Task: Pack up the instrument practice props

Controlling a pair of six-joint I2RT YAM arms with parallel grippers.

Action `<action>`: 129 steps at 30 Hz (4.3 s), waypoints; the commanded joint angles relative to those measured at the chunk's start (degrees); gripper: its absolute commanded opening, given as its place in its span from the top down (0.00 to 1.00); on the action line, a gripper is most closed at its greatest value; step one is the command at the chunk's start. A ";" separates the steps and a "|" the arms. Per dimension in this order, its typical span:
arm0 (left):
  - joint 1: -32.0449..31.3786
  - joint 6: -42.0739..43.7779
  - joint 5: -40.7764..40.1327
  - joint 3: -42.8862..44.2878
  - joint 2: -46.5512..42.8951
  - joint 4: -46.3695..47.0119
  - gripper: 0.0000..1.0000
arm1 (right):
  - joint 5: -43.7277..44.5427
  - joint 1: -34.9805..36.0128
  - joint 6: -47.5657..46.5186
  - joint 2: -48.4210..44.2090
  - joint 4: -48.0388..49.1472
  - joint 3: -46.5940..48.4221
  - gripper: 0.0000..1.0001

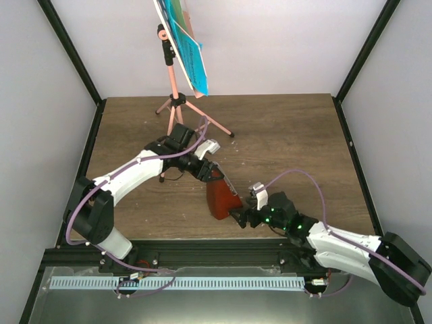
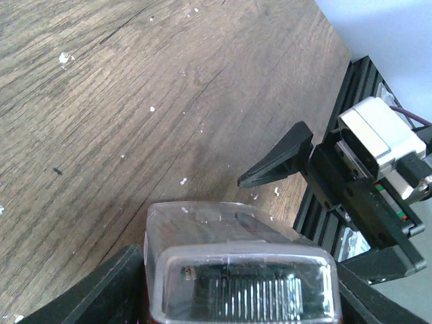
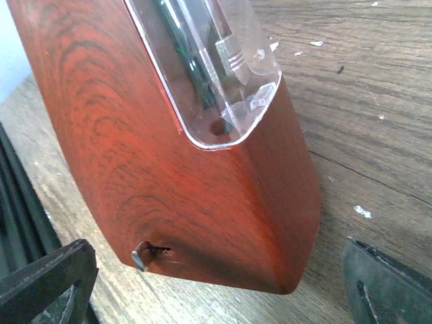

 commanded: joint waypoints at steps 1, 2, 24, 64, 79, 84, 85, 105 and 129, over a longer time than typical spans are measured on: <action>0.11 1.86 -0.49 -1.62 0.54 -3.07 0.58 | 10.90 3.84 -4.16 2.90 5.76 0.36 0.00; 0.16 2.18 -1.21 -1.32 0.73 -3.53 0.59 | 11.06 4.25 -4.55 3.73 6.33 0.51 0.00; 0.14 2.56 -4.29 -0.76 1.06 -3.96 0.59 | 17.13 11.05 -8.13 15.81 6.83 5.58 0.03; -10.86 13.16 -24.07 -6.18 -9.32 -1.78 0.57 | 18.85 10.84 -4.38 -14.95 -1.32 2.53 0.00; -11.41 11.43 -19.86 -8.27 -17.69 1.84 0.17 | -2.30 0.07 -10.38 -13.70 -4.65 11.91 0.00; -2.86 6.82 -9.20 -10.85 -26.21 8.66 0.12 | -17.44 -8.51 -11.79 -7.35 -3.24 16.61 0.00; -0.30 5.70 -8.55 -11.41 -27.78 10.07 0.11 | -20.82 -10.15 -11.83 -5.42 -2.59 17.86 0.00; 16.31 -1.48 -23.48 -13.39 -31.88 12.78 0.09 | -46.06 -9.76 -23.43 30.47 -6.92 37.80 0.00; 16.30 -2.19 -36.41 -13.69 -34.68 11.28 0.09 | 21.97 -4.70 -3.55 11.60 -11.66 21.32 0.12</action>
